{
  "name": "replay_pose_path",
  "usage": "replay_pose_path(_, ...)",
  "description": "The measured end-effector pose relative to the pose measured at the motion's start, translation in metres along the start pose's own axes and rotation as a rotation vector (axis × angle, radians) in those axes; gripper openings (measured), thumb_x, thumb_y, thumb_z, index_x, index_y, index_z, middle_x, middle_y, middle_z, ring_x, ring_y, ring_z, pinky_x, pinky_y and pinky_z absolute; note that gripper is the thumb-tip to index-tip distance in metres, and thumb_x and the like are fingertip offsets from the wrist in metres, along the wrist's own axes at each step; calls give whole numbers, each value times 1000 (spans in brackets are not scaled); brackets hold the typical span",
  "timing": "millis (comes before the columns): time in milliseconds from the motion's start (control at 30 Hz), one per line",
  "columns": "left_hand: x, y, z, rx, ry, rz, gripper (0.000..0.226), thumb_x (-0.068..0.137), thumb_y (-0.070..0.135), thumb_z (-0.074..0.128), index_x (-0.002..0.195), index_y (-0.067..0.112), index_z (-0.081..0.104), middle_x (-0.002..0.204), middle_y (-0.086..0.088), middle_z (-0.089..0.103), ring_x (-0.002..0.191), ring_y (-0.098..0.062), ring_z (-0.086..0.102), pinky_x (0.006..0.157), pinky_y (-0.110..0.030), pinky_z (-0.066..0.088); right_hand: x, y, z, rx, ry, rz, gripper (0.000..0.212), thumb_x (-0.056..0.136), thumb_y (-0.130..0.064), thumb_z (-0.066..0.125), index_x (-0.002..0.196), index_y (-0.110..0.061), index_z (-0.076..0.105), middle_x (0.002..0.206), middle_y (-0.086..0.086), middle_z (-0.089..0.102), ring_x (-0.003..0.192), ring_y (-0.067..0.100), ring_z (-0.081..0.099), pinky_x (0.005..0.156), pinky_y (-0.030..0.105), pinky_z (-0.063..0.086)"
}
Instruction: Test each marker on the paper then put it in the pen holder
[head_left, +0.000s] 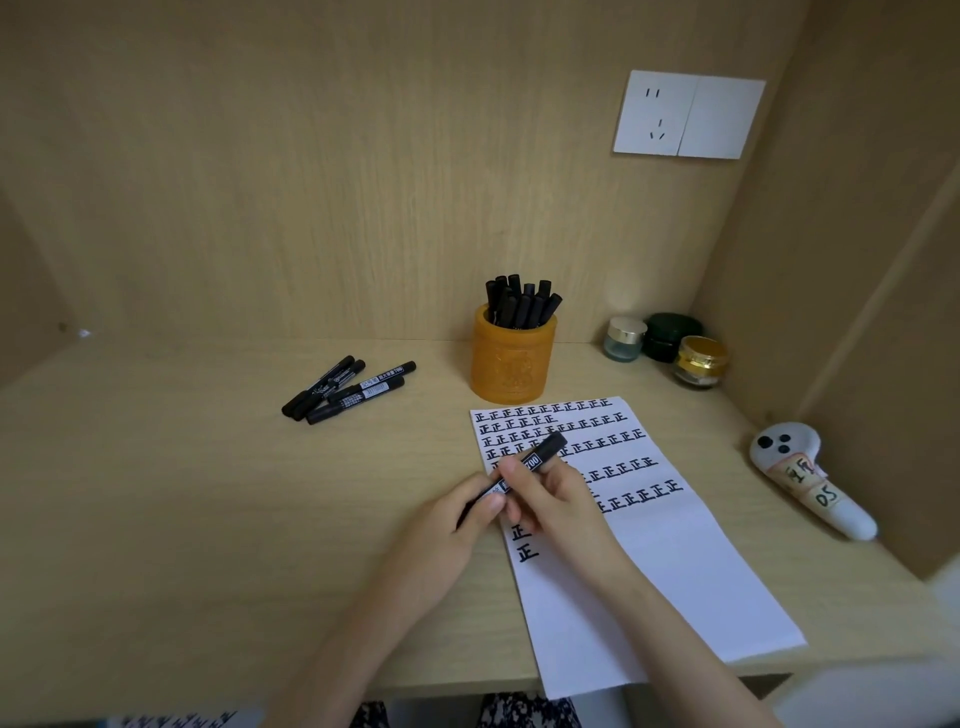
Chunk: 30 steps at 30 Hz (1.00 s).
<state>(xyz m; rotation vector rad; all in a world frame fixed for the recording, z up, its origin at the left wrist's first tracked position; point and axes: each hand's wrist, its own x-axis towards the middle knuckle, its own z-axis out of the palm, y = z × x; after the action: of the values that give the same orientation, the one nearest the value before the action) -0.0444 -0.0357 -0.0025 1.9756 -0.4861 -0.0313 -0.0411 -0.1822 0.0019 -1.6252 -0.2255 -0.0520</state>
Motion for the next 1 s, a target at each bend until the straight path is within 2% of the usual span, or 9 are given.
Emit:
replay_pose_path(167, -3, 7, 0, -65, -48, 23, 22, 98, 19, 44, 82, 21, 59, 59, 27, 55, 59, 10, 47, 60, -10, 32, -4, -3, 0, 5, 12, 10, 47, 93, -32, 53, 91, 15, 54, 52, -3, 51, 49, 9, 41, 50, 16, 35)
replay_pose_path(267, -4, 5, 0, -146, -45, 16, 20, 96, 21, 48, 84, 16, 64, 73, 20, 64, 71, 7, 55, 71, -13, 38, -7, -2, -2, 19, 25, 18, 42, 96, -27, 51, 93, 15, 56, 53, -3, 51, 48, 8, 41, 50, 16, 35)
replay_pose_path(400, -7, -2, 0, -85, -47, -25, 18, 90, 44, 52, 94, 29, 63, 94, 12, 69, 91, -4, 62, 87, -30, 46, -11, -6, -2, 57, 91, 16, 33, 95, -23, 53, 85, 7, 62, 51, -1, 50, 47, 10, 41, 48, 16, 35)
replay_pose_path(500, -9, -2, -2, 24, -15, -91, 26, 83, 59, 51, 100, 41, 57, 99, 18, 66, 88, 0, 61, 82, -29, 49, -14, -11, -11, 176, 263, 42, 30, 91, -25, 60, 63, -15, 60, 49, 3, 48, 42, 12, 37, 46, 20, 30)
replay_pose_path(600, -12, -5, -5, 47, -10, -113, 13, 88, 50, 50, 100, 46, 53, 103, 21, 62, 87, 3, 58, 76, -24, 45, -16, -13, -26, 227, 391, 90, 34, 90, -25, 63, 59, -18, 50, 47, 2, 47, 41, 15, 36, 49, 28, 26)
replay_pose_path(667, -15, -11, -5, 75, -30, -98, 12, 90, 44, 52, 101, 48, 51, 105, 13, 64, 94, -10, 61, 82, -33, 49, -19, -11, -34, 233, 400, 115, 34, 89, -23, 65, 60, -16, 50, 49, 3, 45, 43, 17, 37, 50, 30, 25)
replay_pose_path(733, -17, -14, -4, 100, -51, -78, 15, 90, 39, 55, 100, 49, 51, 99, 4, 66, 89, -18, 62, 82, -35, 51, -22, -6, -39, 257, 389, 142, 31, 91, -18, 61, 64, -15, 47, 52, 5, 41, 45, 18, 38, 47, 28, 24)
replay_pose_path(833, -19, -15, -1, 92, -61, -36, 14, 88, 36, 59, 99, 44, 54, 70, 9, 52, 62, -6, 48, 64, -23, 42, -26, 2, -42, 318, 375, 174, 18, 93, -12, 52, 76, -9, 52, 54, 10, 41, 46, 22, 41, 42, 26, 24)
replay_pose_path(1000, -20, -13, 4, 240, -52, 30, 20, 81, 47, 63, 98, 38, 59, 65, 12, 47, 60, 0, 42, 62, -15, 36, -27, 1, -37, 123, 327, 163, 31, 93, -26, 57, 88, 3, 67, 63, 15, 63, 50, 15, 55, 44, 22, 29)
